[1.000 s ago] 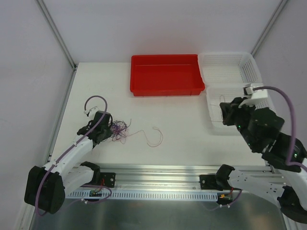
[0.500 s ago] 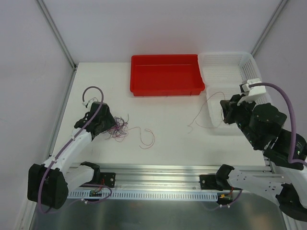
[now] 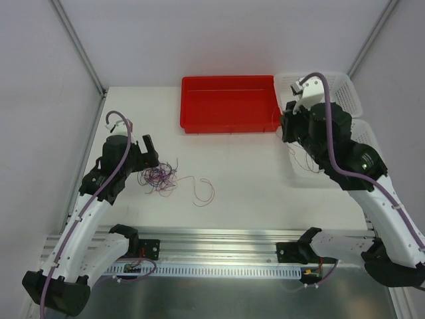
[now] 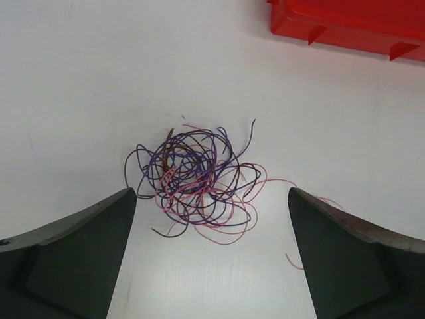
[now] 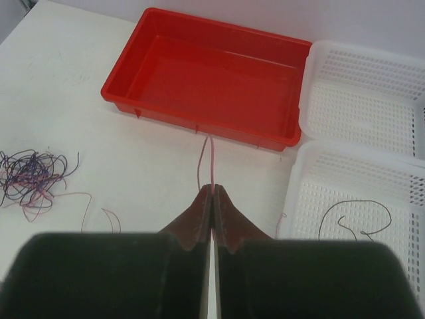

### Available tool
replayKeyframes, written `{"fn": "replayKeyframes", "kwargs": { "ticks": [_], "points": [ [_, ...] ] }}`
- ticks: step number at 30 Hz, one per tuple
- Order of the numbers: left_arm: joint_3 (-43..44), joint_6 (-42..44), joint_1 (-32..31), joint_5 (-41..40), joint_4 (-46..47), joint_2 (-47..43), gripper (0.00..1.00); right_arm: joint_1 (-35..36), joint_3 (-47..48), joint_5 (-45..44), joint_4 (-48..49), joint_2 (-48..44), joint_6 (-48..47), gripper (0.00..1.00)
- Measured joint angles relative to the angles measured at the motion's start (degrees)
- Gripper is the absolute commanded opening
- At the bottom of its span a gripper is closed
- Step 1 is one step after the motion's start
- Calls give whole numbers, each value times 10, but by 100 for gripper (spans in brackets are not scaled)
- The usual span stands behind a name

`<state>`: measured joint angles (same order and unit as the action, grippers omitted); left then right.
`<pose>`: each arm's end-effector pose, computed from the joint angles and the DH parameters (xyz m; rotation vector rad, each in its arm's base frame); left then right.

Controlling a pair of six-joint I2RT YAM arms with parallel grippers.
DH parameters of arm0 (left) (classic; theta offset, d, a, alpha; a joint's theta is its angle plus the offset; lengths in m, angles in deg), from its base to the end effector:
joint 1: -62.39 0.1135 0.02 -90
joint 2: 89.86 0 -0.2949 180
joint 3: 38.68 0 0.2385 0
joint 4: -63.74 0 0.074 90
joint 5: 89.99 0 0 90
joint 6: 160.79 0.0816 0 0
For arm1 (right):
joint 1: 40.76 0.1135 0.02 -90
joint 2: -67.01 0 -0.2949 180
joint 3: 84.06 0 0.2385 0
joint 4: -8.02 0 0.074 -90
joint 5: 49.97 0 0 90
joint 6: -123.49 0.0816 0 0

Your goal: Untangle the cables

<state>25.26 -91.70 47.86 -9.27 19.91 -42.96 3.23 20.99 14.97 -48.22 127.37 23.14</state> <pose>0.1819 -0.0335 0.3291 -0.2149 2.0277 -0.2240 0.1597 0.1061 0.5079 -0.5093 1.6777 0.0405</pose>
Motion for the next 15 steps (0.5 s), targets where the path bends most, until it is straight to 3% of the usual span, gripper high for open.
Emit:
{"fn": "replayKeyframes", "kwargs": {
  "ticks": [7, 15],
  "points": [
    [-44, 43, 0, -16, -6, 2, 99, -97, 69, 76, 72, 117, -23, 1],
    [-50, 53, 0, -33, -7, 17, 99, -161, 139, 160, 184, 257, -40, 1]
  ]
}}
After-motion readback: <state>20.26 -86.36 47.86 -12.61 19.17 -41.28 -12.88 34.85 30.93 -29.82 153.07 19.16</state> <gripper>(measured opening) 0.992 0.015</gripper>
